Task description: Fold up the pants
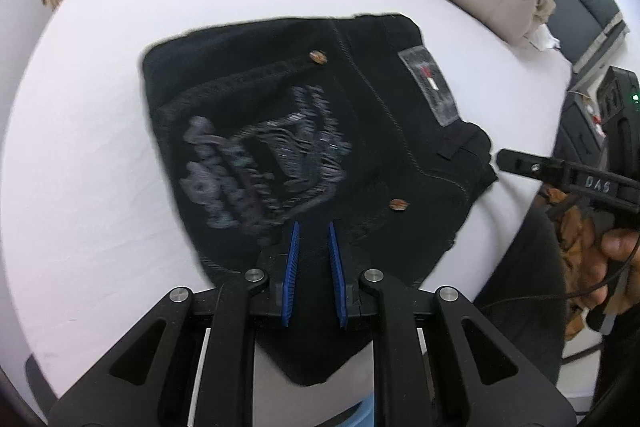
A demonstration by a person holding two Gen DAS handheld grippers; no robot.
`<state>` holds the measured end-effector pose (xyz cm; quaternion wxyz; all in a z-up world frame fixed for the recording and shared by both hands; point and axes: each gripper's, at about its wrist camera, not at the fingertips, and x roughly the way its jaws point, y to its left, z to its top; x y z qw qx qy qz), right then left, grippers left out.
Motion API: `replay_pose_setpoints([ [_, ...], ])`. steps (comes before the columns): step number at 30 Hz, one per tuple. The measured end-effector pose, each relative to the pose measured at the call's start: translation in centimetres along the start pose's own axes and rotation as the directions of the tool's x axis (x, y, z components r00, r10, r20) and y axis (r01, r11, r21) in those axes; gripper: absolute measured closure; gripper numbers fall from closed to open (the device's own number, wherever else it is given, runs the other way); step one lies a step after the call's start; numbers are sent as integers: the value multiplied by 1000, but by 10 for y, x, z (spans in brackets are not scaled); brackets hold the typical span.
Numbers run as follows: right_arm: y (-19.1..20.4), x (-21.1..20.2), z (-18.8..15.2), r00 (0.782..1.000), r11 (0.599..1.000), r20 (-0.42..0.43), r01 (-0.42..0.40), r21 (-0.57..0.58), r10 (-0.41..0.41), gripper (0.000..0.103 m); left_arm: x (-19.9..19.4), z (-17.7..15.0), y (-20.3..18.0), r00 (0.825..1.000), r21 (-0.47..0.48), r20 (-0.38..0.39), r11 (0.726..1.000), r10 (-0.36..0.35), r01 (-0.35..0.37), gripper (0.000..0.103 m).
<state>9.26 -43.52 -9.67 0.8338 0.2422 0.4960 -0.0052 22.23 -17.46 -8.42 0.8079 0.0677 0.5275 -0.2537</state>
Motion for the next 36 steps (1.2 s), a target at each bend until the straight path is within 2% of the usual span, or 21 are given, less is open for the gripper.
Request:
replay_pose_setpoints([
  [1, -2, -2, 3, 1000, 1000, 9, 5, 1, -5, 54, -6, 0, 3, 1000, -7, 9, 1000, 17, -17, 80],
  [3, -1, -6, 9, 1000, 1000, 26, -11, -4, 11, 54, -21, 1, 13, 998, -29, 53, 999, 33, -32, 43],
  [4, -1, -8, 12, 999, 1000, 33, -24, -6, 24, 53, -27, 1, 18, 996, -39, 80, 998, 51, -48, 13],
  [5, 0, -9, 15, 999, 999, 37, -37, -8, 37, 52, -32, 2, 21, 992, -47, 103, 997, 67, -62, 7],
  [6, 1, -9, 20, 998, 999, 43, -49, -13, 50, 49, -35, 2, 26, 988, -56, 127, 995, 84, -77, 7],
  [8, 6, -7, 26, 996, 997, 54, -68, -24, 69, 45, -32, 4, 36, 991, -80, 121, 995, 65, -55, 7],
  [11, 10, -4, 38, 991, 992, 65, -118, -41, 120, 44, -16, 6, 52, 994, -146, 108, 989, -21, 37, 7],
  [14, 11, 1, 53, 984, 985, 67, -164, -56, 167, 44, 1, 7, 73, 992, -233, 88, 966, -95, 114, 8],
  [15, 10, 5, 59, 983, 984, 59, -171, -55, 174, 42, 6, 9, 82, 989, -265, 85, 954, -122, 140, 8],
  [20, 0, 38, 85, 979, 979, -11, -203, -16, 203, 40, 29, 16, 94, 980, -310, 55, 930, -189, 197, 11],
  [22, -1, 54, 91, 976, 977, -37, -215, -3, 215, 40, 37, 20, 94, 979, -309, 48, 929, -199, 204, 12],
  [24, 2, 72, 98, 976, 978, -69, -207, -10, 206, 40, 40, 24, 92, 979, -302, 42, 931, -200, 203, 18],
  [28, 9, 94, 106, 974, 979, -102, -205, -20, 202, 40, 50, 38, 90, 979, -297, 14, 934, -203, 197, 36],
  [30, 18, 95, 104, 978, 982, -122, -180, -56, 172, 40, 53, 41, 88, 980, -298, 1, 935, -200, 191, 39],
  [33, 30, 89, 92, 978, 979, -157, -156, -133, 135, 40, 51, 39, 85, 982, -294, 9, 938, -189, 183, 48],
  [36, 26, 82, 77, 975, 980, -170, -163, -118, 142, 44, 49, 36, 84, 980, -303, 24, 933, -198, 196, 56],
])
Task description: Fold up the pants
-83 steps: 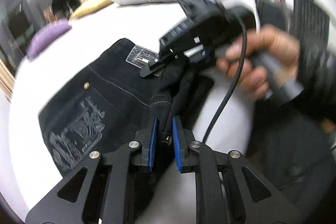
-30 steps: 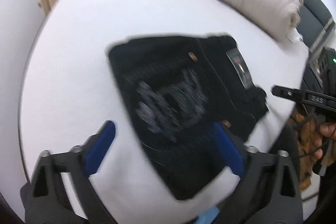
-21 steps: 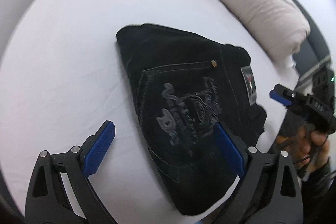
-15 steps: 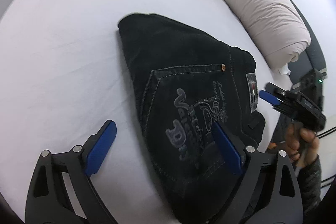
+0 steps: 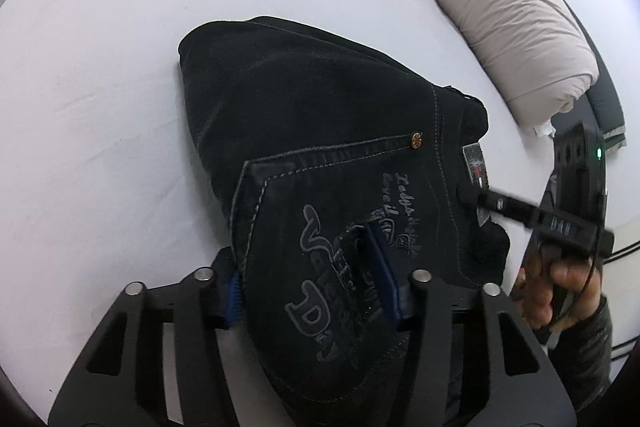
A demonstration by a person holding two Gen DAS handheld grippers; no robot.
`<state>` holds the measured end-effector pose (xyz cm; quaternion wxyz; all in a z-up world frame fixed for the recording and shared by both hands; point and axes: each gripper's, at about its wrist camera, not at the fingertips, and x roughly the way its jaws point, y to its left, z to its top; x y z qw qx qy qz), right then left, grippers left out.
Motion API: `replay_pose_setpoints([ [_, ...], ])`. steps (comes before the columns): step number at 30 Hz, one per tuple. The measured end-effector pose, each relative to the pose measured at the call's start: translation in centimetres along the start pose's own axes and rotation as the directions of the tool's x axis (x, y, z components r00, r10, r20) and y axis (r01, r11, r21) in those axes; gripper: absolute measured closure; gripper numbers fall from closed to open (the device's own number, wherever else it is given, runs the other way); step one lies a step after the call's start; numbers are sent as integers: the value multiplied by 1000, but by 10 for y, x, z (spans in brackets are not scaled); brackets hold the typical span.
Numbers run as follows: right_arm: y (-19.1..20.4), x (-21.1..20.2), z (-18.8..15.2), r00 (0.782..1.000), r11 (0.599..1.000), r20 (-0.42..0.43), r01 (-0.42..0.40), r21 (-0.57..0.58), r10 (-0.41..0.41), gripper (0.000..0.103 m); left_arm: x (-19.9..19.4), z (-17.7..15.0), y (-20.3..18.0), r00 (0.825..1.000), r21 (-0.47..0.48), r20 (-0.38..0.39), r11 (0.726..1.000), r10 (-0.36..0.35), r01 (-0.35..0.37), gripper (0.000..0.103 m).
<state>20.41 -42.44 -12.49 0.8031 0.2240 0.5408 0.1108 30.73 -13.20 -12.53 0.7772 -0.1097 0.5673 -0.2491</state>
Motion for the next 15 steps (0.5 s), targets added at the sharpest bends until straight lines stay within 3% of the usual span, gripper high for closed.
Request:
replay_pose_setpoints([
  [5, -3, -5, -8, 1000, 999, 15, -23, 45, 23, 57, -4, 0, 2, 1000, 0, 13, 1000, -17, 17, 70],
  [9, 15, -10, -12, 999, 1000, 31, 25, 0, -25, 79, -10, 2, -1, 999, 16, 24, 999, -32, 31, 78],
  [15, 51, -28, -22, 991, 994, 93, 98, -55, -93, 84, -23, 2, 8, 997, -7, 45, 998, -69, 69, 85],
])
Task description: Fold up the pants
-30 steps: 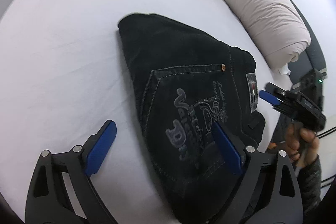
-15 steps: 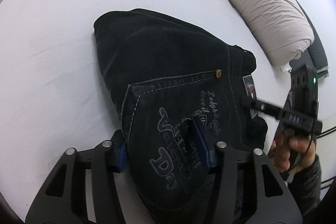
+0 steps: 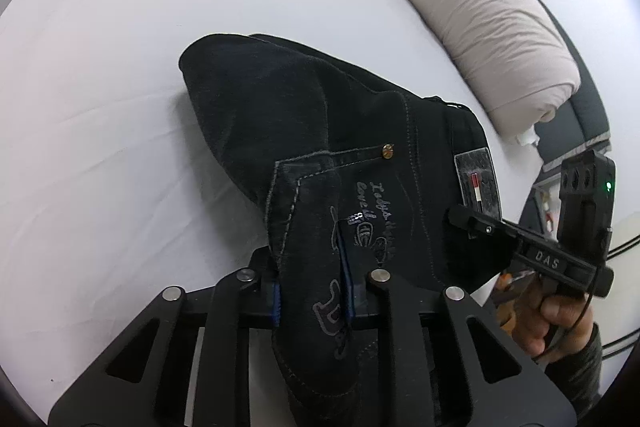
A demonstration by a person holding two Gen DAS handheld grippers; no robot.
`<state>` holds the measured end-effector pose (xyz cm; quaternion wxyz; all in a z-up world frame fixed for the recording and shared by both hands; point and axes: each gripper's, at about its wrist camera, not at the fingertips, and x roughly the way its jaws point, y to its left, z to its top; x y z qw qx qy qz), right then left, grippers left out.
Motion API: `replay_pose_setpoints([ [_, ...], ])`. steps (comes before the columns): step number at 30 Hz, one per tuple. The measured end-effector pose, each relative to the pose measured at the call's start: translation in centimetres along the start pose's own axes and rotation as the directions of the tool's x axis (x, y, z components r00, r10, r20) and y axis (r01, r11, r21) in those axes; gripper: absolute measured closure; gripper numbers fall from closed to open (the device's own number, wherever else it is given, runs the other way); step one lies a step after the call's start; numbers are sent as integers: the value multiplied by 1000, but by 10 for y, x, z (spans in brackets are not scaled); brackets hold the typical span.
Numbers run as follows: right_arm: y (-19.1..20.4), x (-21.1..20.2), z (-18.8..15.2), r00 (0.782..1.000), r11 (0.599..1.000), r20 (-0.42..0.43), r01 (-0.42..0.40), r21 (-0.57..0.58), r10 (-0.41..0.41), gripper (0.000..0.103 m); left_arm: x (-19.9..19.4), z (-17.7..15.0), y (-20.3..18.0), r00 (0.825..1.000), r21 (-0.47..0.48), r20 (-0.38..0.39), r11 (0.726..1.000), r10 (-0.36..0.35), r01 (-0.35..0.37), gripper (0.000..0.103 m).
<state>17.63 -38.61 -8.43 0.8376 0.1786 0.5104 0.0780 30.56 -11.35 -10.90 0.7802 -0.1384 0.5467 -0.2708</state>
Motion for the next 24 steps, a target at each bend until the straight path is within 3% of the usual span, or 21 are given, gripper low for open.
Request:
replay_pose_setpoints([
  [6, 35, -10, 8, 999, 999, 42, -31, -30, 33, 85, -34, 10, 6, 998, 34, 56, 999, 24, -26, 86],
  [13, 78, 12, 55, 990, 990, 70, -116, -75, 122, 85, -74, 66, 35, 978, 121, 139, 978, 155, -172, 86],
  [17, 93, 34, 94, 978, 982, 95, -179, -62, 185, 85, -75, 110, 54, 962, 161, 161, 956, 220, -245, 86],
  [21, 78, 68, 126, 965, 969, 94, -246, 11, 244, 85, -59, 148, 75, 953, 187, 170, 941, 251, -282, 85],
  [23, 69, 95, 130, 968, 967, 58, -248, 55, 245, 83, -40, 156, 95, 954, 176, 133, 941, 269, -290, 82],
  [24, 55, 113, 127, 977, 971, 31, -215, 104, 212, 77, -37, 163, 110, 954, 162, 118, 942, 277, -294, 79],
])
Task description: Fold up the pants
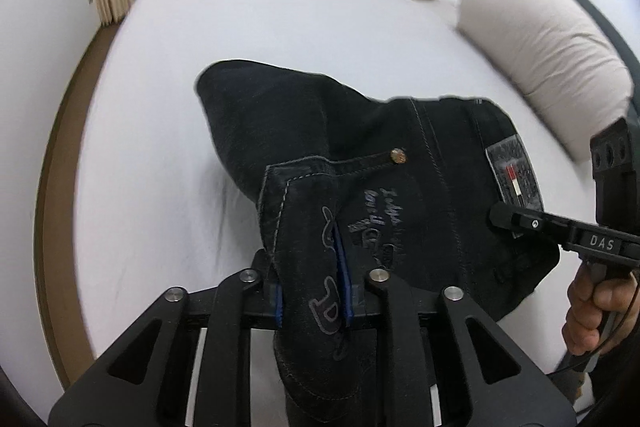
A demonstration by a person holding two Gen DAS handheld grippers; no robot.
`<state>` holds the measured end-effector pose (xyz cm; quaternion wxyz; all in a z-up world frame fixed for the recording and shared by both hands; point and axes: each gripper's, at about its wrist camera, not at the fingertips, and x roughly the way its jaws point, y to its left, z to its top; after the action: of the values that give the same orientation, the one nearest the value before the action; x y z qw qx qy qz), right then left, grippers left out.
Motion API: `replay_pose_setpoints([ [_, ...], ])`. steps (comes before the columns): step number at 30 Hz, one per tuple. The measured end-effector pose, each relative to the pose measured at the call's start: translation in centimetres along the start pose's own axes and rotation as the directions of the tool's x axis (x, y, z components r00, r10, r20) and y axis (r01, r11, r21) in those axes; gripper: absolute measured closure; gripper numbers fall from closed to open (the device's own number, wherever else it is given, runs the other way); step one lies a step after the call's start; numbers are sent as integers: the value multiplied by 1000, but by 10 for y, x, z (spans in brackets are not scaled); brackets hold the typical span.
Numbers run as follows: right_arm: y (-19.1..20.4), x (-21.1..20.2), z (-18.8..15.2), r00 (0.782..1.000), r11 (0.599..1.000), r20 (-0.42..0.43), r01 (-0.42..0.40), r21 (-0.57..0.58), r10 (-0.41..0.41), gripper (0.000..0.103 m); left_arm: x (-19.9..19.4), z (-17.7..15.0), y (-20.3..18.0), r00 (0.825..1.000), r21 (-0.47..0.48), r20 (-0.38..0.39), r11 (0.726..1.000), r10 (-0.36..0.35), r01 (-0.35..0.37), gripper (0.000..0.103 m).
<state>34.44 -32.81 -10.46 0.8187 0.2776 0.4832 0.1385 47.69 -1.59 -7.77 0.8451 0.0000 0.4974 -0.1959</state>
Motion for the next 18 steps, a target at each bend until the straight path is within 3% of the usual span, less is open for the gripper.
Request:
replay_pose_setpoints([
  [1, -16, 8, -4, 1000, 999, -15, 17, 41, -17, 63, 15, -4, 7, 1000, -15, -21, 1000, 15, -15, 72],
  [2, -28, 10, -9, 1000, 997, -12, -7, 71, 8, 60, 27, -10, 14, 999, -22, -27, 999, 38, -38, 58],
  [4, -48, 2, -21, 991, 986, 43, -127, 111, 123, 60, 31, -19, 21, 997, -31, 16, 997, 73, -72, 39],
  [5, -53, -3, -25, 989, 984, 53, -140, 113, 135, 60, 29, -22, 23, 995, -36, 31, 995, 90, -89, 28],
  [7, -58, -17, -31, 991, 985, 65, -128, 120, 121, 62, 29, -25, 31, 993, -55, 39, 993, 110, -108, 19],
  [10, -50, -39, -26, 991, 993, 121, -63, 102, 51, 62, 29, -26, 31, 990, -43, 42, 990, 134, -132, 16],
  [14, -13, -45, 1, 975, 989, 172, -146, 38, 137, 63, 31, -33, 12, 984, -34, 51, 985, 169, -168, 13],
  [18, 25, -23, 13, 977, 984, 121, -172, -55, 177, 63, 30, -36, 6, 985, -40, 48, 986, 165, -163, 13],
])
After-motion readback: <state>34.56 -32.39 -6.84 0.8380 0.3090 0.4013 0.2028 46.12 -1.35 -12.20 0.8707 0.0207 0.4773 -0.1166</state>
